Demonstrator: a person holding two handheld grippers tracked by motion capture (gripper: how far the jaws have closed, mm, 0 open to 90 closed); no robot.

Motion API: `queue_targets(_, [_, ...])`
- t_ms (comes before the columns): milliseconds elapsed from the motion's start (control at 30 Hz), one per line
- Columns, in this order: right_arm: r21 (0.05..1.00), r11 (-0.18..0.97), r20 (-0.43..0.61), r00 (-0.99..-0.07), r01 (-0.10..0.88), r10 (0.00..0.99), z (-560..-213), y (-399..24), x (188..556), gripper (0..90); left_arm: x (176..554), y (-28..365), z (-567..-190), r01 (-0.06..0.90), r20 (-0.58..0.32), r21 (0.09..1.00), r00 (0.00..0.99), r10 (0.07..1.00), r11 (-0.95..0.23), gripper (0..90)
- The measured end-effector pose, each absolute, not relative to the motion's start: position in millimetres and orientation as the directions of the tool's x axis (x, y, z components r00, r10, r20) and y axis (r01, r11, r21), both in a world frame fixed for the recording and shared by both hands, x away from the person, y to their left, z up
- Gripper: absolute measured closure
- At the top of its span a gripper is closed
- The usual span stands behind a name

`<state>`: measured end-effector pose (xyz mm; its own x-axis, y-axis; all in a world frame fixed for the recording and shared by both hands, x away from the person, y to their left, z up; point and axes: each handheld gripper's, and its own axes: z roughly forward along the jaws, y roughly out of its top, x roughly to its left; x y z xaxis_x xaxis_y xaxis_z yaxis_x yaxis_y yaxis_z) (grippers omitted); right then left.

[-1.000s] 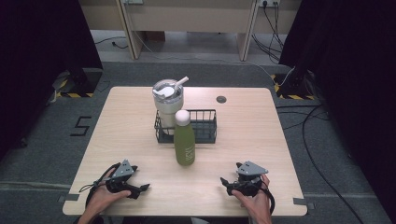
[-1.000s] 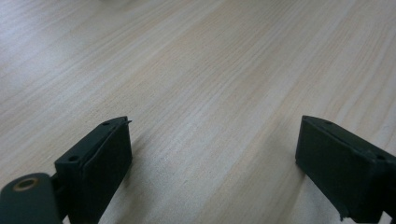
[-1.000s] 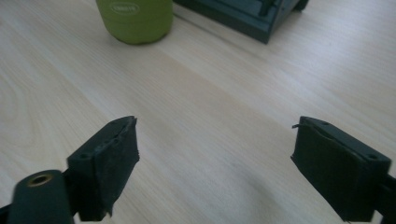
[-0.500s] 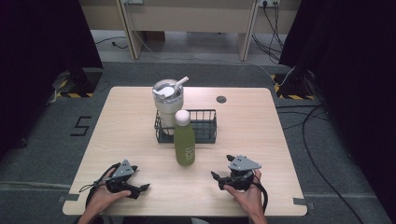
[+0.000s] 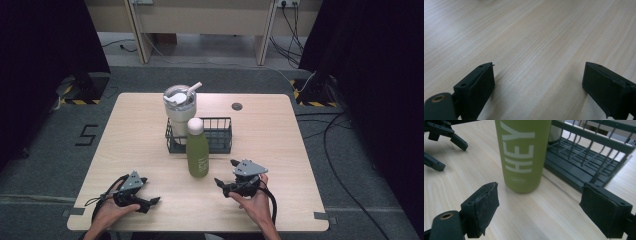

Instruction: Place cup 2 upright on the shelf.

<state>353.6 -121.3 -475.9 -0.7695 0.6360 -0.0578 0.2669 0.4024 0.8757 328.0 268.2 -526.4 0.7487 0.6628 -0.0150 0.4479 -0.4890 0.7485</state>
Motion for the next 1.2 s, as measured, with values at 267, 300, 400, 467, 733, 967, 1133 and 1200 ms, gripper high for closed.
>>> queue_targets(267, [0.895,0.365,-0.025,-0.787,0.258,0.617,-475,-105,365,15.2,328,268,-526,0.448,-0.016,0.748,0.749,0.662,-0.489,10.2])
queue_targets(300, [0.895,0.364,-0.024,-0.789,0.256,0.614,-475,-104,365,15.3,328,268,-526,0.448,-0.016,0.748,0.749,0.663,-0.489,10.2])
queue_targets(400, [0.896,0.371,-0.032,-0.800,0.243,0.599,-476,-98,367,15.3,328,268,-526,0.448,-0.016,0.749,0.748,0.663,-0.488,10.2])
queue_targets(467, [0.896,0.373,-0.033,-0.801,0.241,0.597,-476,-96,368,15.3,328,268,-526,0.448,-0.016,0.749,0.748,0.663,-0.488,10.2])
queue_targets(733, [0.900,0.368,-0.032,-0.810,0.231,0.586,-471,-79,377,15.3,328,268,-526,0.448,-0.016,0.749,0.749,0.663,-0.489,10.2])
queue_targets(967, [0.901,0.367,-0.024,-0.817,0.233,0.576,-473,-67,387,15.2,328,268,-526,0.449,-0.016,0.749,0.748,0.663,-0.488,10.2])
queue_targets(1133, [0.905,0.357,-0.020,-0.814,0.232,0.580,-471,-61,392,15.1,328,268,-526,0.448,-0.016,0.749,0.749,0.663,-0.489,10.2])
queue_targets(1200, [0.906,0.349,-0.008,-0.817,0.238,0.577,-473,-57,394,15.2,328,268,-526,0.448,-0.015,0.748,0.749,0.663,-0.489,10.3])
